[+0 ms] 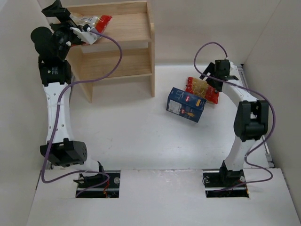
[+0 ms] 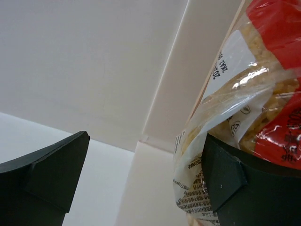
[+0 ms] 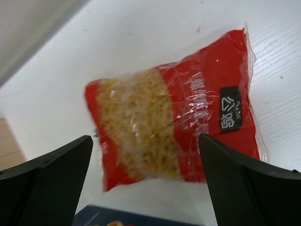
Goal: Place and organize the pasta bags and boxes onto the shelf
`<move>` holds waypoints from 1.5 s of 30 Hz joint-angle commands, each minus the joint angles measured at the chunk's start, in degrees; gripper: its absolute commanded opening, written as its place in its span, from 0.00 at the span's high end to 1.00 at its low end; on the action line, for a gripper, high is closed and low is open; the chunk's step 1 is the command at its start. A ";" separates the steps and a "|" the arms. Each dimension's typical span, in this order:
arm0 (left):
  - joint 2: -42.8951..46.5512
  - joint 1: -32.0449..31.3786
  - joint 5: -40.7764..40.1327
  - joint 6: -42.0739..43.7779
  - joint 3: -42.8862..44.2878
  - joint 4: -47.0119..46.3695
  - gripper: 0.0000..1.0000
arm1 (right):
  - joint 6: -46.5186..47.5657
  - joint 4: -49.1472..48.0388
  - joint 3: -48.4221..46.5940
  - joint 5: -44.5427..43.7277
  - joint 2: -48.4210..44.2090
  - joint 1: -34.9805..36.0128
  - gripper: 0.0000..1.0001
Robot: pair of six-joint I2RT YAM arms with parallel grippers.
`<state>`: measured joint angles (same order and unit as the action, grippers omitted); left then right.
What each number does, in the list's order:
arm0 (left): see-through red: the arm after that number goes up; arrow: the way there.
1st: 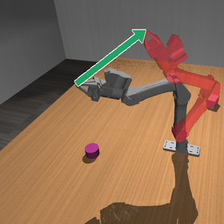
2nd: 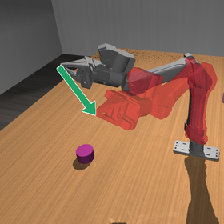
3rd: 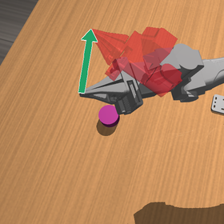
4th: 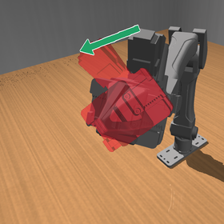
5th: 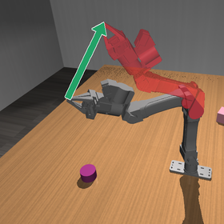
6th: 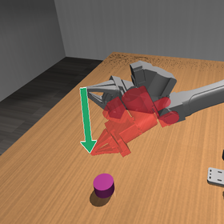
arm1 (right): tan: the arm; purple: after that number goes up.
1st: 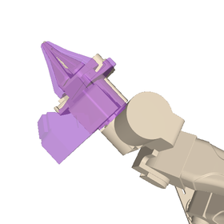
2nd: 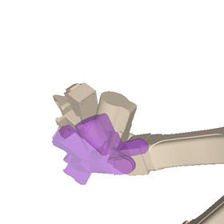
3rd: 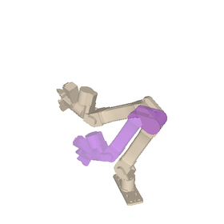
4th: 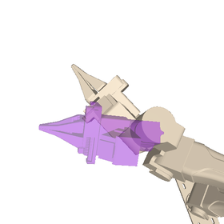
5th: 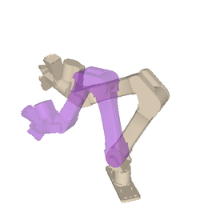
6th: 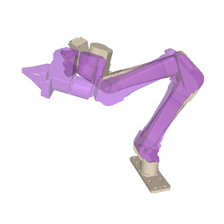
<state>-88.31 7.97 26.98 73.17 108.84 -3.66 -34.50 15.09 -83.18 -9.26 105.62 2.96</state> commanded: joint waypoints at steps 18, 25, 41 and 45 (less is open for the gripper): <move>13.61 3.85 -3.60 -2.85 -13.12 -12.25 0.00 | 11.74 24.11 -19.57 -8.32 22.87 4.20 0.81; 8.70 4.30 -4.04 -3.29 -10.85 -11.72 0.00 | 11.12 19.20 -17.64 -7.01 16.91 3.23 1.00; -1.78 -1.32 -10.45 -3.82 -1.00 -12.42 0.00 | 12.35 9.61 -14.38 -4.11 -0.68 3.06 1.00; 2.17 -5.28 -10.20 -6.62 -2.57 -15.14 0.00 | 12.62 9.69 -13.51 -3.84 -0.77 2.88 1.00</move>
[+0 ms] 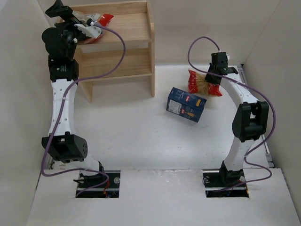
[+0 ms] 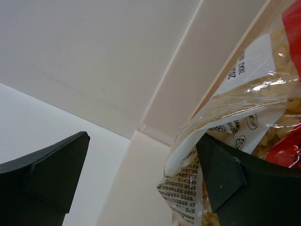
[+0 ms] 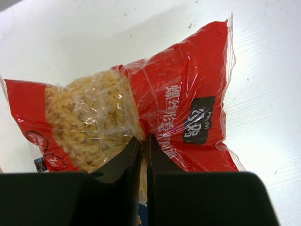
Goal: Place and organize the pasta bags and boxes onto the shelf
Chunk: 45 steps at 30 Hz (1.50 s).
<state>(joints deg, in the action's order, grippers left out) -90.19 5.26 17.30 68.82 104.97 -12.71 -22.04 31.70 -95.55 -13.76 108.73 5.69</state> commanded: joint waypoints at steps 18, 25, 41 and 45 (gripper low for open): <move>12.31 -6.44 0.10 -7.29 -2.57 1.36 0.00 | -0.19 -9.99 8.09 0.57 -5.89 -1.43 1.00; 17.41 -3.90 0.19 -7.47 -6.44 4.18 0.00 | -0.19 -11.05 10.12 0.75 -7.48 -1.26 1.00; 49.14 -13.46 -18.69 -18.27 -57.48 13.15 0.00 | 2.70 -10.79 1.17 -7.15 -22.94 -0.74 1.00; 53.09 -14.79 -22.84 -20.12 -66.98 13.76 0.00 | 4.64 -10.52 -6.38 -10.93 -25.23 2.60 1.00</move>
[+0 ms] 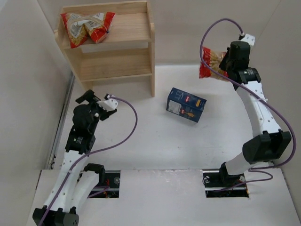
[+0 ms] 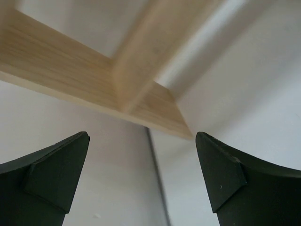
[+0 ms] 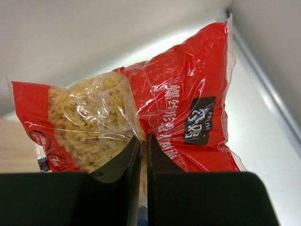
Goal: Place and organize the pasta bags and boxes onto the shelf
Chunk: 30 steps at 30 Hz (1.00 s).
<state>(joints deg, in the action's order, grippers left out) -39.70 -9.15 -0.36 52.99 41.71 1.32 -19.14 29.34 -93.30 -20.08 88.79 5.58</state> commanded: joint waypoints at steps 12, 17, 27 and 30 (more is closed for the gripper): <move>5.25 1.90 -4.56 -11.33 -10.24 5.01 0.00 | 2.35 -38.44 -29.22 -11.74 -3.72 20.19 1.00; 6.65 2.42 -4.56 -11.42 -12.62 4.74 0.00 | 2.70 -53.94 -34.30 -12.71 3.47 29.51 1.00; 9.73 3.83 -4.47 -14.49 -15.78 5.27 0.00 | -3.70 -59.73 -77.98 -6.47 40.99 37.88 1.00; 10.78 4.71 -4.47 -15.99 -16.40 5.97 0.00 | -10.81 -63.35 -71.26 -4.81 40.33 37.70 1.00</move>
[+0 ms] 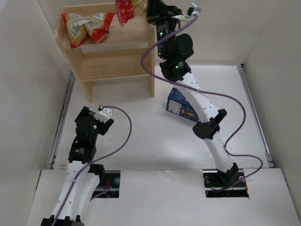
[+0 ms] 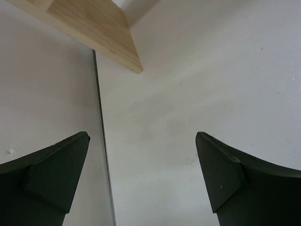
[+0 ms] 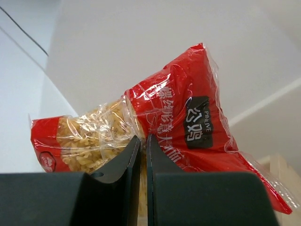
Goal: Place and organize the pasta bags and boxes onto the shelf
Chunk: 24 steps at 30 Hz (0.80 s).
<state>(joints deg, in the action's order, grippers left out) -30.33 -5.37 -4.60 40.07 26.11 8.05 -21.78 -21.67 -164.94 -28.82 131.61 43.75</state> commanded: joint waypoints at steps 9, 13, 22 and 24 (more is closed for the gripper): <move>1.32 0.40 -0.06 -6.41 -2.82 1.17 0.00 | -1.17 -13.40 0.50 10.90 1.10 1.03 0.99; 0.62 0.05 0.82 -7.38 -2.12 1.17 0.00 | -1.16 -10.94 0.41 3.61 4.08 0.94 1.00; 0.88 -0.04 0.91 -9.05 -1.41 3.02 0.00 | -14.34 -10.50 0.24 -5.81 8.13 -0.38 0.89; 0.88 -0.04 1.00 -9.22 0.25 2.32 0.00 | -14.25 -10.76 0.15 -5.20 8.83 -0.29 0.83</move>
<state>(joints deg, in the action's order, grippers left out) -29.93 -5.15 -4.29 32.60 23.70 11.44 -32.05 -24.82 -161.53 -29.63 140.73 44.77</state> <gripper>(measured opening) 0.997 0.162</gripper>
